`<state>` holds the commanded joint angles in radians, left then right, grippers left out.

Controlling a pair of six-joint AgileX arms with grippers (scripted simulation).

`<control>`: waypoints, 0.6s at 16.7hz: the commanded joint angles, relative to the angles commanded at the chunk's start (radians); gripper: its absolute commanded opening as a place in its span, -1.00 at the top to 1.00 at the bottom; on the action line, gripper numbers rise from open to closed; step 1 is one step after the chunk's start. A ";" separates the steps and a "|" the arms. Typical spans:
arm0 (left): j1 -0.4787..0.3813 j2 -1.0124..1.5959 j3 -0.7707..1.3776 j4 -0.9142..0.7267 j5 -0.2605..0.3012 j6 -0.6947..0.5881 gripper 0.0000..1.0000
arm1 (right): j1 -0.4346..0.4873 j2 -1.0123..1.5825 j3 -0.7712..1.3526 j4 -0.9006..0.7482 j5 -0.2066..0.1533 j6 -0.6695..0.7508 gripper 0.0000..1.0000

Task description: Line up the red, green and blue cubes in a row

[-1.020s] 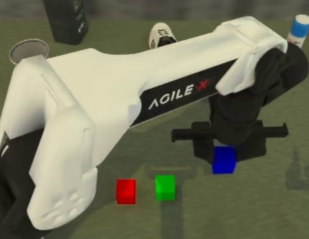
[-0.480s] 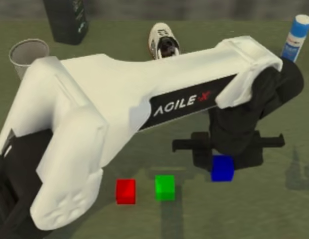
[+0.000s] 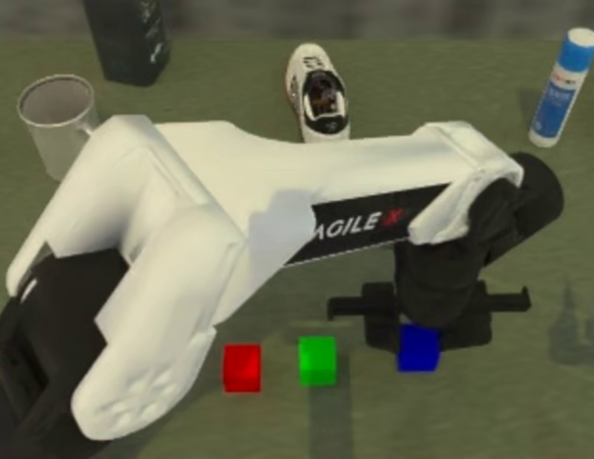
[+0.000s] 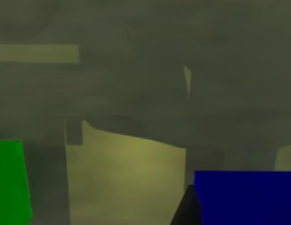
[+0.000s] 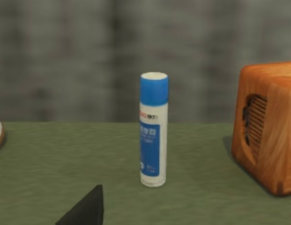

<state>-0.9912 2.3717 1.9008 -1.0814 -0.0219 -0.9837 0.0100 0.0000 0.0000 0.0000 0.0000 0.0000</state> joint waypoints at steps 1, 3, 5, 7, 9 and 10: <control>0.000 0.000 0.000 0.000 0.000 0.000 1.00 | 0.000 0.000 0.000 0.000 0.000 0.000 -1.00; 0.000 0.000 0.000 0.000 0.000 0.000 0.70 | 0.000 0.000 0.000 0.000 0.000 0.000 -1.00; 0.000 0.000 0.000 0.000 0.000 0.000 0.40 | 0.000 0.000 0.000 0.000 0.000 0.000 -1.00; 0.000 0.000 0.000 0.000 0.000 0.000 0.10 | 0.000 0.000 0.000 0.000 0.000 0.000 -1.00; 0.000 0.000 0.000 0.000 0.000 0.000 -0.21 | 0.000 0.000 0.000 0.000 0.000 0.000 -1.00; 0.000 0.000 0.000 0.000 0.000 0.000 -0.36 | 0.000 0.000 0.000 0.000 0.000 0.000 -1.00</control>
<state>-0.9912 2.3717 1.9008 -1.0814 -0.0219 -0.9837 0.0100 0.0000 0.0000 0.0000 0.0000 0.0000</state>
